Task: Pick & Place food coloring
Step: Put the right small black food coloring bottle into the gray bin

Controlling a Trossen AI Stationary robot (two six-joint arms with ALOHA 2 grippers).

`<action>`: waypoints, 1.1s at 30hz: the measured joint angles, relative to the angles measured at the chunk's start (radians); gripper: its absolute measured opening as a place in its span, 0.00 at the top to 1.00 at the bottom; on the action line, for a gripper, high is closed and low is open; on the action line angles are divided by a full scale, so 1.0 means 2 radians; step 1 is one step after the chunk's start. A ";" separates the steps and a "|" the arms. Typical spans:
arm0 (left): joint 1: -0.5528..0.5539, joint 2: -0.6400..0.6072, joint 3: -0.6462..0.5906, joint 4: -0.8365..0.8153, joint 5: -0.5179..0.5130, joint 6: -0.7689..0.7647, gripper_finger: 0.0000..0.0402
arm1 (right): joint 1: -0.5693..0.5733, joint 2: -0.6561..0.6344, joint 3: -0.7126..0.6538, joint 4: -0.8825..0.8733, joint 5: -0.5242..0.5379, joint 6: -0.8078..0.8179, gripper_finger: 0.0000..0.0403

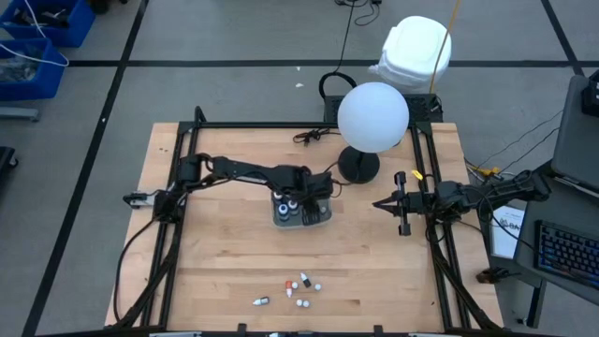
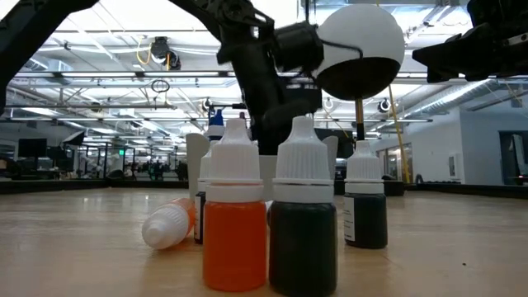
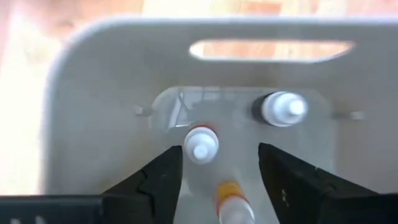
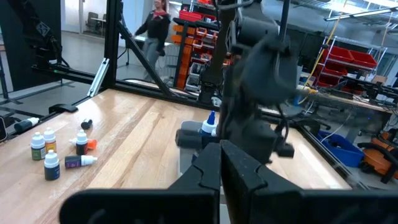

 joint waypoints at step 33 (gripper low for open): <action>-0.164 -0.548 -0.383 0.191 -0.075 -0.001 0.98 | 0.000 0.001 0.000 -0.011 -0.001 0.008 1.00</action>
